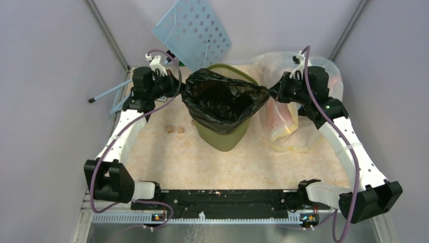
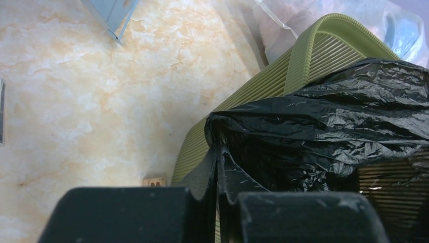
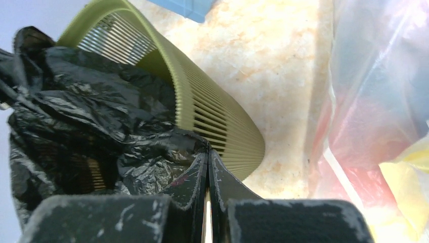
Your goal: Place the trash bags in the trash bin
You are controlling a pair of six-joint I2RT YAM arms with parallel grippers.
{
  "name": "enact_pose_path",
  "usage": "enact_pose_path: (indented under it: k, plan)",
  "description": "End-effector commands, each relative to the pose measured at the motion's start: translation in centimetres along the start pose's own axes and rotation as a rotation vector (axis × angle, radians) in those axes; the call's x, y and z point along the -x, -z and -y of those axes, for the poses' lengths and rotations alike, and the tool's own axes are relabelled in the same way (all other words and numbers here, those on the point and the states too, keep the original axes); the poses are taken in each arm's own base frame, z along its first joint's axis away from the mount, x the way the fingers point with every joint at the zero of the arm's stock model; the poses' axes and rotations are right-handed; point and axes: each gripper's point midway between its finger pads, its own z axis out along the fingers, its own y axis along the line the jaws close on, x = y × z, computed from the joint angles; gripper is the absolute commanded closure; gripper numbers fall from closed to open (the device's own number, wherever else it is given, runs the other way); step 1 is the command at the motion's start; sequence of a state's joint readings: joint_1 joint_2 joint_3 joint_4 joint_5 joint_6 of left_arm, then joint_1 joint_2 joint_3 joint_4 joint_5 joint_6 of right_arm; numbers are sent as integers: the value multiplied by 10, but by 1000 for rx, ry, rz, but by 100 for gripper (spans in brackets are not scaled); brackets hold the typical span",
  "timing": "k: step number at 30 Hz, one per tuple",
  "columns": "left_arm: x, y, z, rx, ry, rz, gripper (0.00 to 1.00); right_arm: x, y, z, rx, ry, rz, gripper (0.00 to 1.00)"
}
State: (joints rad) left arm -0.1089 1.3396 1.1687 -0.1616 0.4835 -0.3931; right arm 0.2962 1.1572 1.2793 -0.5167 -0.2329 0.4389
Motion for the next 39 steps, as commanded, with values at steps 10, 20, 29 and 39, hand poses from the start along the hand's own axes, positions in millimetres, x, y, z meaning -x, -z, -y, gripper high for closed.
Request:
enact_pose_path:
  k: [10,20,29,39]
  plan:
    - [-4,3,15,-96,-24,-25,100,-26,-45,21,36,-7,-49,100]
    - [-10,-7,16,-144,-10,-56,98,1,-38,26,-11,105,55,82]
    - [-10,-17,28,-260,-11,-73,96,78,-9,16,-96,256,259,45]
    - [-10,-31,40,-410,7,-99,94,79,-10,-84,379,615,143,44]
